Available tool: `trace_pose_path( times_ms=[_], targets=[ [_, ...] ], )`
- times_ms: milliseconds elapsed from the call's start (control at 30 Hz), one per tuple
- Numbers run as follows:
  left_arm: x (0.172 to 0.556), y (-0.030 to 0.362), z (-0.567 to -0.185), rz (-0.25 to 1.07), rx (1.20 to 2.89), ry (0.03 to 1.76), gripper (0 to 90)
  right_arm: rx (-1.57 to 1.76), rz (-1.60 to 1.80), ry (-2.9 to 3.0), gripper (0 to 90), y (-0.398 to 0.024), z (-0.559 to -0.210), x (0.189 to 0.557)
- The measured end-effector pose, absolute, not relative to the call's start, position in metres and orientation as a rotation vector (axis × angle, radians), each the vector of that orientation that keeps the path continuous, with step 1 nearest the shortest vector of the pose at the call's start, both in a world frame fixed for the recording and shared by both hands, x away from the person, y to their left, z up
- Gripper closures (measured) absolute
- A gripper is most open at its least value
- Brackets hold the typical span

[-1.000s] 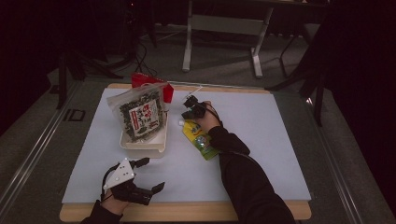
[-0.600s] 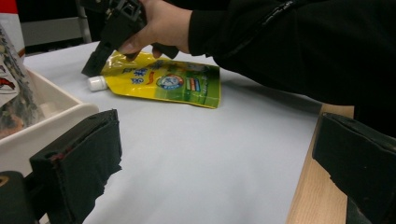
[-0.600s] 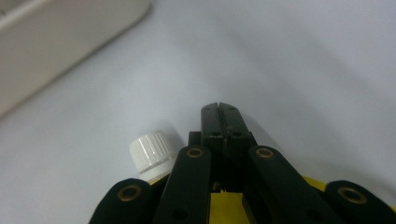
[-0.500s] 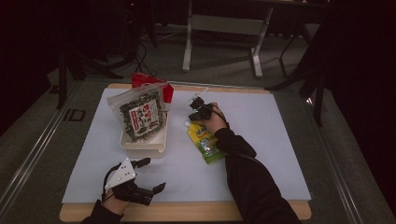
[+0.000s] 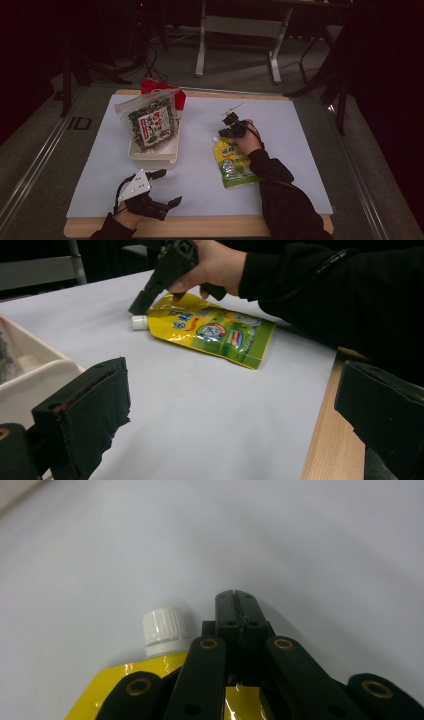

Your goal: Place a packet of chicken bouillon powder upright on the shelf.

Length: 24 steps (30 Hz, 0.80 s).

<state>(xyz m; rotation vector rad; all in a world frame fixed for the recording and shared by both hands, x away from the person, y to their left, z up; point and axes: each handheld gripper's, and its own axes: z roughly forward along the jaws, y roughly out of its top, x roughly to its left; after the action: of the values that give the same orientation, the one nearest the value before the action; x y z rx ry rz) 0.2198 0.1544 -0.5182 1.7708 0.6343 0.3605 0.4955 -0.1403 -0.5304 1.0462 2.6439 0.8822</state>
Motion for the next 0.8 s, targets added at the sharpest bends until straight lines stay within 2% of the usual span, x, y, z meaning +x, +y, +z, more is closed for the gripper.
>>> trace_pose_path(
  times_ms=[600,800],
  targets=[
    [0.223,0.149,-0.520,0.343,1.789,0.613,2.5,1.168,0.892,2.555,89.9,-0.196,-0.529,0.452],
    [0.222,0.146,-0.520,0.341,1.792,0.605,2.5,1.156,0.953,2.530,87.4,-0.205,-0.515,0.448]
  ],
)
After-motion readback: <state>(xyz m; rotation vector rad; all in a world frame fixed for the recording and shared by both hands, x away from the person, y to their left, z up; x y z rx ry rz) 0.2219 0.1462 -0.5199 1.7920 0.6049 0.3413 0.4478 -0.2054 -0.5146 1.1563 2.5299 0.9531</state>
